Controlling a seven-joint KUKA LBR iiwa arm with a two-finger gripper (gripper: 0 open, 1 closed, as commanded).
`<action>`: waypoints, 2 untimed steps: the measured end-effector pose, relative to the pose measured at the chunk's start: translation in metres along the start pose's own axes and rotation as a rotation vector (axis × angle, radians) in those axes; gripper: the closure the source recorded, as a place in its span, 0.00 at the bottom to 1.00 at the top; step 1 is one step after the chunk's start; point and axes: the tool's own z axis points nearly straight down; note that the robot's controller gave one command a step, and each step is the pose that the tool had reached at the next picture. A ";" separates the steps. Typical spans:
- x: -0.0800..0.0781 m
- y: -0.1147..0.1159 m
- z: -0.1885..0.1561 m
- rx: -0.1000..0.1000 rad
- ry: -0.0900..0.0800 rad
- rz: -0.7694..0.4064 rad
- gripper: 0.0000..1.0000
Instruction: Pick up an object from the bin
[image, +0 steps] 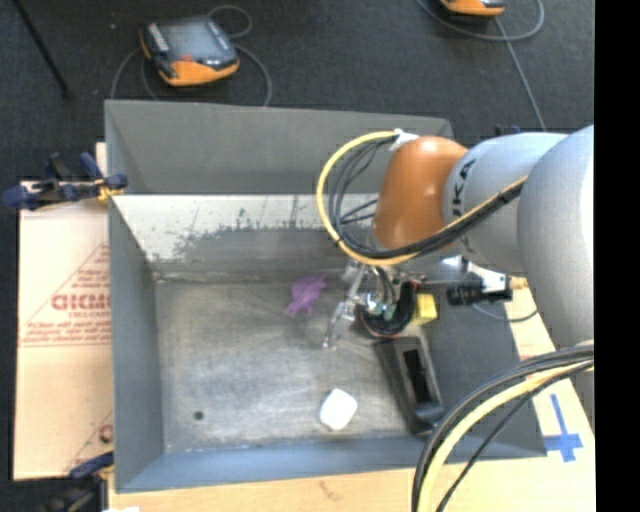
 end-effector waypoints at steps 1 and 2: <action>0.013 -0.073 0.006 -0.001 -0.004 0.077 1.00; 0.013 -0.073 0.006 -0.001 -0.004 0.077 1.00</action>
Offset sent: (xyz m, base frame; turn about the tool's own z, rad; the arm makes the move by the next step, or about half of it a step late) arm 0.0000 0.0000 0.0000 0.0000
